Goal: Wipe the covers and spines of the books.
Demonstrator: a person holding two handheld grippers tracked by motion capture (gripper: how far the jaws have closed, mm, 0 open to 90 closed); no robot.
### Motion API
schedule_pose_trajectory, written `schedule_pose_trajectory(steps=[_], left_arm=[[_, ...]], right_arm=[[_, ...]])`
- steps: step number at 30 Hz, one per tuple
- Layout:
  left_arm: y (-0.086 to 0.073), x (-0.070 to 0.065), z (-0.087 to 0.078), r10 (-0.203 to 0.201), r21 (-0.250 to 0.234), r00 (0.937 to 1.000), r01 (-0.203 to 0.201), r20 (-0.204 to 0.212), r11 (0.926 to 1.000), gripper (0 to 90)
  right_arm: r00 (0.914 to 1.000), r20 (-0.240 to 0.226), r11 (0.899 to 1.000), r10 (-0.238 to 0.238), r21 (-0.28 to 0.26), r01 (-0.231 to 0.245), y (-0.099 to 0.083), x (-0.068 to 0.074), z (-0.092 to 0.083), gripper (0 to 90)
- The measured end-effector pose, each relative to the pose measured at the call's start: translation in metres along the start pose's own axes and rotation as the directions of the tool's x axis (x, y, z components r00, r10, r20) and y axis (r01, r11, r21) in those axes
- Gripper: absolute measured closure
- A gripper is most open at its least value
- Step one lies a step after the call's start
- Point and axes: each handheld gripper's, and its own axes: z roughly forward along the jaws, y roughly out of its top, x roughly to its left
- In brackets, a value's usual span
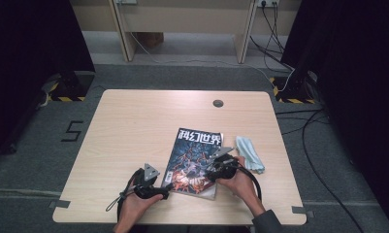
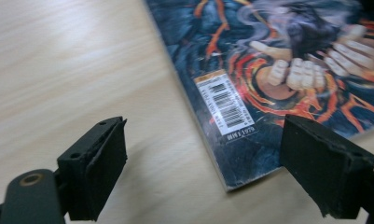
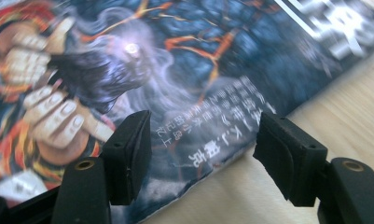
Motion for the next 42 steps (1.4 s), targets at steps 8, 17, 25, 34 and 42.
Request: schedule_pose_trajectory(steps=[8,17,25,34,42], left_arm=[[0.004,0.033,0.002,-0.057,0.019,0.9974,0.057,-0.045,0.9982,13.7],[0.006,0.055,0.004,-0.091,0.008,0.9873,0.093,-0.131,0.9957,14.2],[0.004,0.03,-0.015,-0.109,-0.041,0.9939,0.108,-0.014,0.9933,25.2],[-0.004,-0.001,-0.014,-0.149,0.01,0.9738,0.15,0.172,0.9886,33.5],[-0.004,0.004,-0.01,-0.176,0.021,0.9661,0.175,0.189,0.9843,35.9]], right_arm=[[0.9927,-0.12,1.0,-0.004,0.003,0.004,0.003,0.022,0.001,35.1],[0.9783,-0.205,0.999,-0.03,0.013,0.034,0.01,0.04,0.002,32.9],[0.9841,-0.17,0.995,0.051,-0.081,-0.066,0.009,0.004,-0.014,32.6],[0.9906,0.01,0.987,0.137,-0.091,-0.135,-0.006,-0.044,-0.019,30.2],[0.9846,0.028,0.984,0.173,-0.043,-0.172,-0.011,-0.058,0.004,28.8]])
